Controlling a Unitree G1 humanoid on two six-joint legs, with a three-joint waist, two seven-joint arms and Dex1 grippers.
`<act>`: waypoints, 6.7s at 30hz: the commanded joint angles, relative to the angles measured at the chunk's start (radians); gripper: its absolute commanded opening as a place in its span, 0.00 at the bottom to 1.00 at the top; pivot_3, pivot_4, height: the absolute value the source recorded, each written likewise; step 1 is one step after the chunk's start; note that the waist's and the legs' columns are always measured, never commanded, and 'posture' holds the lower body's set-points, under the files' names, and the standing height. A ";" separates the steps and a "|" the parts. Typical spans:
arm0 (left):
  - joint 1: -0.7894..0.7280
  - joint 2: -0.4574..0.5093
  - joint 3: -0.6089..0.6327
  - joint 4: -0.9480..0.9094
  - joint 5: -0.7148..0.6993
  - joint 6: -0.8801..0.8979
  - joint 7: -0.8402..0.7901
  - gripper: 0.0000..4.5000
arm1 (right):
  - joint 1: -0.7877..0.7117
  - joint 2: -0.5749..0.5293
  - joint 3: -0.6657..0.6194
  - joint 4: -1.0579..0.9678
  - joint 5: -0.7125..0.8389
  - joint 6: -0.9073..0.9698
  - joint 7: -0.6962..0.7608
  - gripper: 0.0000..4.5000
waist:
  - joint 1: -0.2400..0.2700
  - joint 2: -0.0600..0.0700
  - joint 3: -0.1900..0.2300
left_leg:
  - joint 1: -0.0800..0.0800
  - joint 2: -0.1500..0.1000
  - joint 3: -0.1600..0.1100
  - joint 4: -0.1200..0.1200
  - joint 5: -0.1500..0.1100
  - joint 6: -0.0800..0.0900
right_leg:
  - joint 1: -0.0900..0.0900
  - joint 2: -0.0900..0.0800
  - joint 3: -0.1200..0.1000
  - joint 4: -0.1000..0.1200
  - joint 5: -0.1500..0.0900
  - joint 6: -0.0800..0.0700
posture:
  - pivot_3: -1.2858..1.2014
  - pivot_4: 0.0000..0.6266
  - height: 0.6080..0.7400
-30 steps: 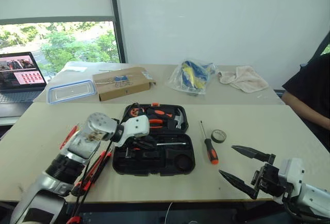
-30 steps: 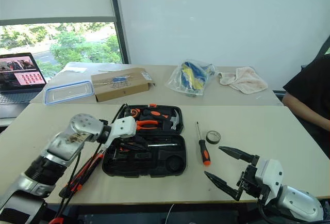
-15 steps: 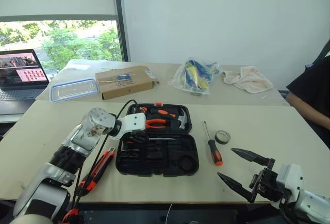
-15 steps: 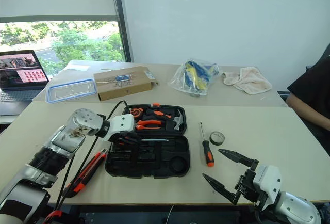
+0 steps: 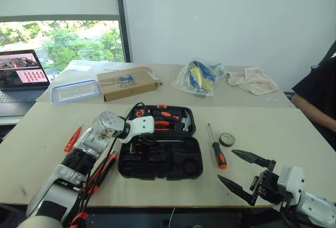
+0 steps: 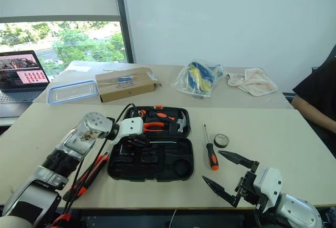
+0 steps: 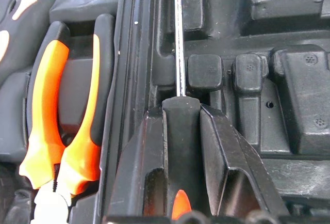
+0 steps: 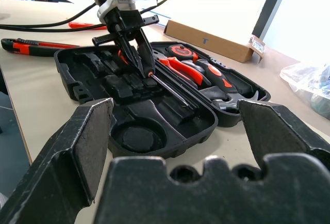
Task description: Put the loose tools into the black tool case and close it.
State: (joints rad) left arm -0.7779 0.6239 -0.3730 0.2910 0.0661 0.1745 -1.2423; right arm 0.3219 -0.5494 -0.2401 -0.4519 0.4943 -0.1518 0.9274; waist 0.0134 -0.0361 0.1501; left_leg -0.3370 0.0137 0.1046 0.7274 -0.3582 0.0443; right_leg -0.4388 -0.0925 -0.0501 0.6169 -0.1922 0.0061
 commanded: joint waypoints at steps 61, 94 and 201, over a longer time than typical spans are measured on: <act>0.328 0.025 0.470 -0.067 -0.363 -0.173 0.054 0.40 | -0.155 -0.017 0.028 0.068 0.035 0.018 -0.002 1.00 | -0.013 0.017 -0.010 | 0.013 0.002 0.005 -0.002 -0.005 0.005 | 0.010 -0.001 0.005 -0.004 0.001 0.003 | 0.52 0.24 1.00; 0.988 0.106 0.854 -0.412 -0.595 -0.132 0.098 1.00 | -0.085 -0.215 -0.064 -0.078 0.096 0.714 -0.326 1.00 | -0.008 0.016 -0.009 | 0.019 0.002 0.010 -0.013 -0.008 -0.003 | 0.008 -0.006 0.006 -0.004 -0.003 -0.002 | 0.52 0.24 1.00; 0.915 0.106 0.708 -0.477 -0.576 -0.131 0.151 1.00 | -1.216 0.025 0.759 0.661 -0.477 0.803 0.303 0.50 | -0.030 0.022 -0.005 | 0.004 0.003 0.003 -0.011 -0.001 -0.015 | -0.001 -0.005 -0.022 -0.002 -0.002 -0.008 | 0.52 0.24 1.00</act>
State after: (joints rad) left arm 0.1381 0.7252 0.3298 -0.1475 -0.5083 0.0473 -1.0996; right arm -0.8978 -0.4991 0.5217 0.1908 0.0346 0.6530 1.2223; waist -0.0164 -0.0142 0.1450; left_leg -0.3334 0.0170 0.1069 0.7162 -0.3588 0.0297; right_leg -0.4401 -0.0971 -0.0720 0.6145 -0.1946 -0.0019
